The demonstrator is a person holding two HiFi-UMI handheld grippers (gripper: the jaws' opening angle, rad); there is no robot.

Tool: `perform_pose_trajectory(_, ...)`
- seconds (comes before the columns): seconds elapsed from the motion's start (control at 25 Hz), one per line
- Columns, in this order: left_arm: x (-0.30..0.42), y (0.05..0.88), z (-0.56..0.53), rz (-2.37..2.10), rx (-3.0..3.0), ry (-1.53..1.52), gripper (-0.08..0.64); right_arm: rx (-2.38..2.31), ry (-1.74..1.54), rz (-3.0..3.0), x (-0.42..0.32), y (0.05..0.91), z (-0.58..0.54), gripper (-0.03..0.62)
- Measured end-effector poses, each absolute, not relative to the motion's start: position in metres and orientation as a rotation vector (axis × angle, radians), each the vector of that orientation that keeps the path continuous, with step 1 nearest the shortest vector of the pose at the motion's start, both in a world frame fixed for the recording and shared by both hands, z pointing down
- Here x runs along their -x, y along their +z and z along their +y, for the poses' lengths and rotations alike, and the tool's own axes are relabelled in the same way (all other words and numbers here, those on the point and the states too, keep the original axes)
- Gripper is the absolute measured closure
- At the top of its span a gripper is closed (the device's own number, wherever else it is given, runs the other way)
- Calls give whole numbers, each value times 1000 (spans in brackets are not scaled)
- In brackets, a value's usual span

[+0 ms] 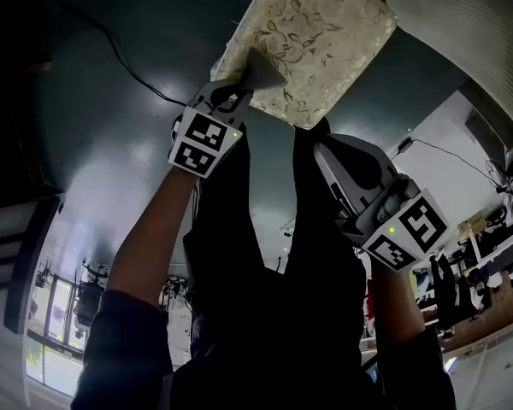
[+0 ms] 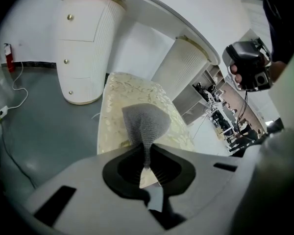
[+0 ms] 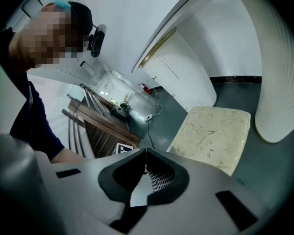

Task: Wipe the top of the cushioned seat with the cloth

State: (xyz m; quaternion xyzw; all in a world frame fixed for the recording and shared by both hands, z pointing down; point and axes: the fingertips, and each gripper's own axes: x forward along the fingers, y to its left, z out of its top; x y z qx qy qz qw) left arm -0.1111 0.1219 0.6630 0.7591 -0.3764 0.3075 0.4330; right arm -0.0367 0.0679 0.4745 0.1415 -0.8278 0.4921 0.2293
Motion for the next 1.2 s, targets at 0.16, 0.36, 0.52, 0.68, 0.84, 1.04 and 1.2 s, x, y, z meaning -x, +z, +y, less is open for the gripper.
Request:
perform_pose_trajectory(0.16,82,664,125,-903,-1896,777,534,-423,1375,-2274,9,478,65,566)
perform_pose_trajectory(0.36,38,665,129,-864,-1906,774,534,-462,1387,-2269,-32,484,60,566)
perform_pose_trajectory(0.52,6,665,134,-837,-1905,777,534,-489,1402,-2273,-60,485,56,566)
perform_pose_trajectory(0.68,-26,665,141,-804,-1892,783,534,-512,1417,-2282,-86,485,53,566)
perform_pose_trajectory(0.84,-50,667,142,-782,-1884,798,534,-551,1433,-2287,-114,485,49,566)
perform_pose_trajectory(1.04,-77,666,150,-722,-1900,841,534,-625,1456,-2296,-144,484,50,566)
perform_pose_trajectory(1.2,-91,657,141,-714,-1932,845,534,-669,1464,-2312,-158,480,49,566)
